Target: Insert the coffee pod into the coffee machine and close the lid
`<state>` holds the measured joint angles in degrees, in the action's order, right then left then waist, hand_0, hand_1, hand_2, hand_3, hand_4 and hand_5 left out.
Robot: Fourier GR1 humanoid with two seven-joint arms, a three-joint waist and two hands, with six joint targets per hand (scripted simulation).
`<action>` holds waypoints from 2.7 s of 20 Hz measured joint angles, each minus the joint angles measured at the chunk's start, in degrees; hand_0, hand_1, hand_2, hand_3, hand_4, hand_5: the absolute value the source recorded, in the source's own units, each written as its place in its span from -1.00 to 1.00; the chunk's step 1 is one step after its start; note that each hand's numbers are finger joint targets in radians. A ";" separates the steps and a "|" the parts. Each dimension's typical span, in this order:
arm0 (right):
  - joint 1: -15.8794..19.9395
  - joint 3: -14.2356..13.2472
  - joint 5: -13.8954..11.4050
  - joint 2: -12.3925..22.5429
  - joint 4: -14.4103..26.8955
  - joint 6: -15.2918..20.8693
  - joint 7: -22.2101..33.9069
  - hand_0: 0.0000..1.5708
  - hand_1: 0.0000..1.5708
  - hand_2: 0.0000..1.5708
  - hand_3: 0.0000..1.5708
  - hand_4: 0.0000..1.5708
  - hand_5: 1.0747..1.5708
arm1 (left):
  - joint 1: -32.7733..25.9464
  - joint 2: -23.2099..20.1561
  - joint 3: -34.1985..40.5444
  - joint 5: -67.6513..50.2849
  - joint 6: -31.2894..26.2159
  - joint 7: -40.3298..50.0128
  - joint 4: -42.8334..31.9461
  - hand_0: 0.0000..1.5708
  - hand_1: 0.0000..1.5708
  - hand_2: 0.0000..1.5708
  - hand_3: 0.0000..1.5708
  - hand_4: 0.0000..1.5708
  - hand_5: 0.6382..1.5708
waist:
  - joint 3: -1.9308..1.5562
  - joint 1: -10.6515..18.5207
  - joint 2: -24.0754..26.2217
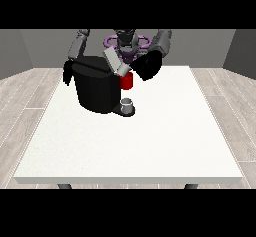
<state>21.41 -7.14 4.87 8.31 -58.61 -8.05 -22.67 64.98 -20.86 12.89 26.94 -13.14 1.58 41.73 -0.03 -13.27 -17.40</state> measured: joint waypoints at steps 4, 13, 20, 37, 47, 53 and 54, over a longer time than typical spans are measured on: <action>2.27 -0.21 -0.02 0.34 0.46 0.30 1.22 -1.00 -1.00 -1.00 -1.00 -0.73 1.00 | 1.31 -1.36 -0.29 0.67 -0.15 0.10 -0.77 0.78 0.78 0.87 0.72 -0.16 1.00 | -0.01 -0.39 -1.05; 4.93 -0.14 -0.33 0.44 1.18 0.69 2.22 -1.00 -1.00 -1.00 -1.00 -0.69 1.00 | 3.30 -3.88 -0.06 1.44 0.15 -1.07 -2.17 0.82 0.82 0.86 0.73 -0.23 1.00 | -0.02 -1.56 -3.29; 5.96 -1.63 0.87 1.28 4.08 -1.10 -0.11 -1.00 -1.00 -1.00 -1.00 -0.56 1.00 | 4.01 -2.99 -0.91 2.31 1.73 -0.80 -1.90 0.75 0.75 0.76 0.60 -0.29 1.00 | 0.09 -1.29 -3.88; -11.16 -1.57 0.73 -0.59 6.46 -2.52 -6.43 -1.00 -1.00 -1.00 -1.00 -1.00 1.00 | -22.67 12.05 2.53 -10.42 -2.10 -17.50 0.65 -1.00 -1.00 -1.00 -1.00 -0.73 1.00 | 0.09 9.46 16.30; -18.30 9.89 -4.85 -6.53 -7.29 1.84 2.00 -1.00 -1.00 -1.00 -1.00 -0.66 1.00 | -44.08 14.45 4.40 -14.18 -5.31 -23.76 -1.90 -1.00 -1.00 -1.00 -1.00 -0.70 1.00 | 0.13 9.42 34.11; -19.56 16.69 -6.32 -7.79 -18.70 5.52 8.18 -1.00 -1.00 -1.00 -1.00 -0.75 1.00 | -51.09 13.54 4.72 -15.64 -7.87 -23.85 -1.36 -1.00 -1.00 -1.00 -1.00 -0.60 1.00 | 0.08 9.31 39.14; -19.37 16.87 -6.60 -7.64 -20.66 5.99 9.76 -1.00 -1.00 -1.00 -1.00 -0.68 1.00 | -52.06 13.62 4.51 -15.82 -8.34 -23.68 -0.83 -1.00 -1.00 -1.00 -1.00 -0.57 1.00 | 0.07 9.66 39.66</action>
<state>2.05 9.73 -1.73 0.68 -79.26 -2.06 -12.91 12.91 -7.25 17.40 11.12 -21.48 -22.10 40.90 0.04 -3.62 22.26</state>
